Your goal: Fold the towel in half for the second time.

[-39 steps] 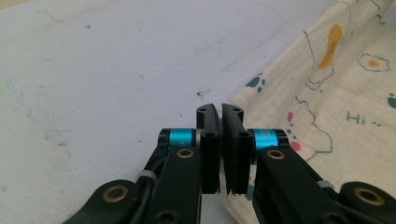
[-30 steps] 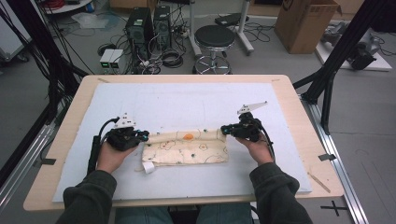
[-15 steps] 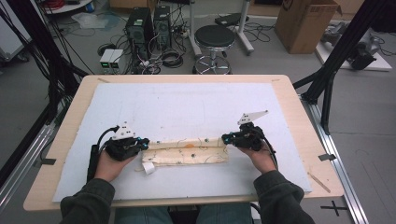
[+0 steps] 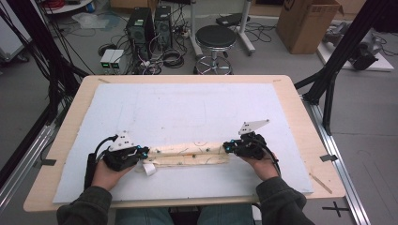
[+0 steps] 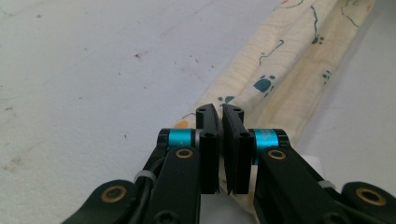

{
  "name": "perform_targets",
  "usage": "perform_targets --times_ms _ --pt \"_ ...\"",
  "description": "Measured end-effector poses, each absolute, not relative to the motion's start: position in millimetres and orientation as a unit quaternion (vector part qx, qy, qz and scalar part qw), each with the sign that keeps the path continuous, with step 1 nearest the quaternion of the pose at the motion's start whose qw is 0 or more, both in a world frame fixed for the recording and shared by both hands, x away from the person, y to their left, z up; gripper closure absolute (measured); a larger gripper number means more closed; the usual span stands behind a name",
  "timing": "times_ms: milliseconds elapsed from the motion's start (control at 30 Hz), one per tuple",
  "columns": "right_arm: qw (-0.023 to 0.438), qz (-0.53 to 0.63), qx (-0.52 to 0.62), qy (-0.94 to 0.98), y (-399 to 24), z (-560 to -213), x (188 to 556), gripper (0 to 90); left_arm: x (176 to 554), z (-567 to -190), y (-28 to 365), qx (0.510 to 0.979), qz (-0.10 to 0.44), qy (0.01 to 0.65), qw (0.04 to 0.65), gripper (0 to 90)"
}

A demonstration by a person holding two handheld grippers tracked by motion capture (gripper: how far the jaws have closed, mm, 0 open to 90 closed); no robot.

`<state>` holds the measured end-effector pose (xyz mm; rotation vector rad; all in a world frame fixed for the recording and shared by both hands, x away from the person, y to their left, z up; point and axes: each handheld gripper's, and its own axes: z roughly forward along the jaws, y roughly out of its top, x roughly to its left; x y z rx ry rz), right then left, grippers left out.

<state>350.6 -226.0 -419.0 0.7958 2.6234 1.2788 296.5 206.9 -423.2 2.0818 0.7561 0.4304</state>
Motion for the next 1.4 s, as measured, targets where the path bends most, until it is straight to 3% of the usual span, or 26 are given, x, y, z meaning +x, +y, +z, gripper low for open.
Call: perform_targets --times_ms 400,667,800,967,1133,1333,1400 --pt "0.062 0.42 0.252 0.87 -230.6 -423.9 338.3 79.4 287.1 -427.7 208.0 0.841 0.157 0.292 0.428 82.6" --pt "0.039 0.431 0.247 0.867 -238.2 -426.1 326.5 70.2 279.9 -421.1 218.8 0.831 0.128 0.292 0.455 65.7" --pt "0.029 0.453 0.238 0.859 -244.2 -418.2 320.0 64.0 279.0 -412.3 222.7 0.817 0.125 0.291 0.482 62.5" --pt "0.019 0.467 0.232 0.853 -240.2 -402.8 323.2 57.3 282.8 -402.1 212.2 0.816 0.129 0.279 0.49 68.7" --pt "0.025 0.439 0.211 0.873 -220.8 -400.3 332.3 53.7 290.5 -407.0 200.8 0.828 0.131 0.278 0.469 68.6" --pt "0.025 0.409 0.21 0.888 -215.9 -413.3 337.6 57.2 297.8 -422.2 201.5 0.846 0.119 0.299 0.426 75.5" --pt "0.024 0.402 0.214 0.89 -215.8 -418.0 339.2 63.4 298.9 -425.3 202.6 0.848 0.116 0.305 0.418 76.0"
